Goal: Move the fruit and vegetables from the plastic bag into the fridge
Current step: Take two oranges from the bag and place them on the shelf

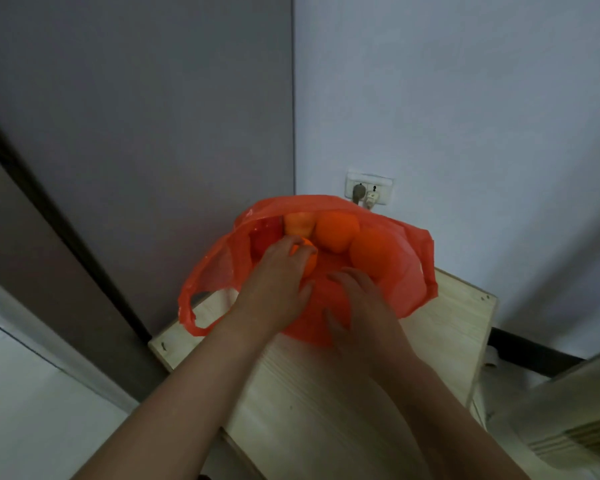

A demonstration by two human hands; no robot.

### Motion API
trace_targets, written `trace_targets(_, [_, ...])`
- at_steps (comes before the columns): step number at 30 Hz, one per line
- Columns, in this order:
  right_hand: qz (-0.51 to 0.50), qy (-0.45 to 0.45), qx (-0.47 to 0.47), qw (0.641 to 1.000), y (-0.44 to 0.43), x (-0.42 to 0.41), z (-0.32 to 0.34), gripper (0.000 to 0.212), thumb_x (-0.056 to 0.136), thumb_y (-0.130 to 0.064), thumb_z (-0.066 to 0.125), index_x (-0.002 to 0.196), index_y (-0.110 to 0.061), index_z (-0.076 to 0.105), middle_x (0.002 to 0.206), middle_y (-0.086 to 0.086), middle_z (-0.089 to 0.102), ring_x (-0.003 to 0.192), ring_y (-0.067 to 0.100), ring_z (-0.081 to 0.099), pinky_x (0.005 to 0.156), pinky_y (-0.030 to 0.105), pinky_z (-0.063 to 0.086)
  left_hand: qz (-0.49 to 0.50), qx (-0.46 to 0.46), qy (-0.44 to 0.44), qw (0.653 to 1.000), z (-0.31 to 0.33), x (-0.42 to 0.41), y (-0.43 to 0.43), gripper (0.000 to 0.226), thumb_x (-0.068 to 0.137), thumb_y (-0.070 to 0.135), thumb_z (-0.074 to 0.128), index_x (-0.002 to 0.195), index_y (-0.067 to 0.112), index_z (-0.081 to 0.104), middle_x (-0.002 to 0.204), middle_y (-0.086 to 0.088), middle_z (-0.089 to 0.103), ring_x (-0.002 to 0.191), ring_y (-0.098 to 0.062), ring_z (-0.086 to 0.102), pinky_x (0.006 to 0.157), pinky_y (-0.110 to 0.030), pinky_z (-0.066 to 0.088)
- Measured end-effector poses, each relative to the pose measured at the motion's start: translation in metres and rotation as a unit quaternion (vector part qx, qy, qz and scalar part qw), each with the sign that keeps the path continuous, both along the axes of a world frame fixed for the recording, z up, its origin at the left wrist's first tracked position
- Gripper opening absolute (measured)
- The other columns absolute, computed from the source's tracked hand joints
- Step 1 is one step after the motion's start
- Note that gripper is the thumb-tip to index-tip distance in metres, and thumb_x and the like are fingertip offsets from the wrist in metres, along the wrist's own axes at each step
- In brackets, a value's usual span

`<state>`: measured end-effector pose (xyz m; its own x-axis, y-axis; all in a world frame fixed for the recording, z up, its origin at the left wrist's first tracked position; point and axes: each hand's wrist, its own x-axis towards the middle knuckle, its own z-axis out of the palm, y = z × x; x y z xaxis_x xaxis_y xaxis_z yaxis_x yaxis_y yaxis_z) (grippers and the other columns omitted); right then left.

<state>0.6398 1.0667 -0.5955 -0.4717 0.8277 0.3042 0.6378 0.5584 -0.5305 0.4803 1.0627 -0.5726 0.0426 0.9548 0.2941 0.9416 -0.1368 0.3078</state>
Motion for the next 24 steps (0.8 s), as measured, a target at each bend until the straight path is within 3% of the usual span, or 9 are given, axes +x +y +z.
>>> trace_targets(8, [-0.022, -0.027, -0.010, 0.999, -0.001, 0.010, -0.002, 0.052, 0.087, -0.023, 0.059, 0.135, -0.016, 0.041, 0.142, 0.005, 0.037, 0.124, 0.022, 0.042, 0.097, 0.027, 0.034, 0.041, -0.089, 0.071, 0.993, -0.003, -0.005, 0.021, 0.073, 0.086, 0.019, 0.056, 0.147, 0.018, 0.014, 0.150, -0.012, 0.022, 0.133, -0.032, 0.028, 0.110, -0.037, 0.022])
trace_targets(16, [-0.018, -0.023, 0.003, 1.000, 0.001, 0.009, -0.001, 0.052, 0.086, -0.022, 0.060, 0.134, -0.016, 0.042, 0.140, 0.005, 0.038, 0.122, 0.022, 0.043, 0.092, 0.022, 0.029, 0.087, -0.034, 0.058, 0.994, -0.006, -0.002, 0.012, 0.059, 0.080, 0.018, 0.059, 0.135, 0.010, 0.038, 0.135, -0.013, 0.037, 0.116, -0.031, 0.039, 0.095, -0.039, 0.037])
trace_targets(20, [-0.018, -0.014, 0.008, 1.000, -0.003, 0.009, -0.002, 0.047, 0.086, -0.024, 0.060, 0.131, -0.018, 0.045, 0.137, 0.004, 0.042, 0.118, 0.021, 0.046, 0.089, 0.022, 0.031, 0.042, -0.053, 0.021, 0.997, -0.006, 0.004, -0.011, 0.063, 0.081, 0.020, 0.061, 0.137, 0.011, 0.034, 0.143, -0.013, 0.027, 0.124, -0.032, 0.038, 0.101, -0.036, 0.035])
trace_targets(24, [-0.015, -0.011, 0.007, 1.000, -0.006, 0.014, -0.002, 0.046, 0.085, -0.024, 0.062, 0.128, -0.016, 0.048, 0.133, 0.006, 0.046, 0.113, 0.022, 0.050, 0.085, 0.024, 0.034, 0.000, -0.092, 0.038, 0.995, -0.009, 0.005, -0.031, 0.072, 0.085, 0.032, 0.059, 0.145, 0.018, 0.021, 0.152, -0.009, 0.018, 0.138, -0.025, 0.021, 0.110, -0.029, 0.019])
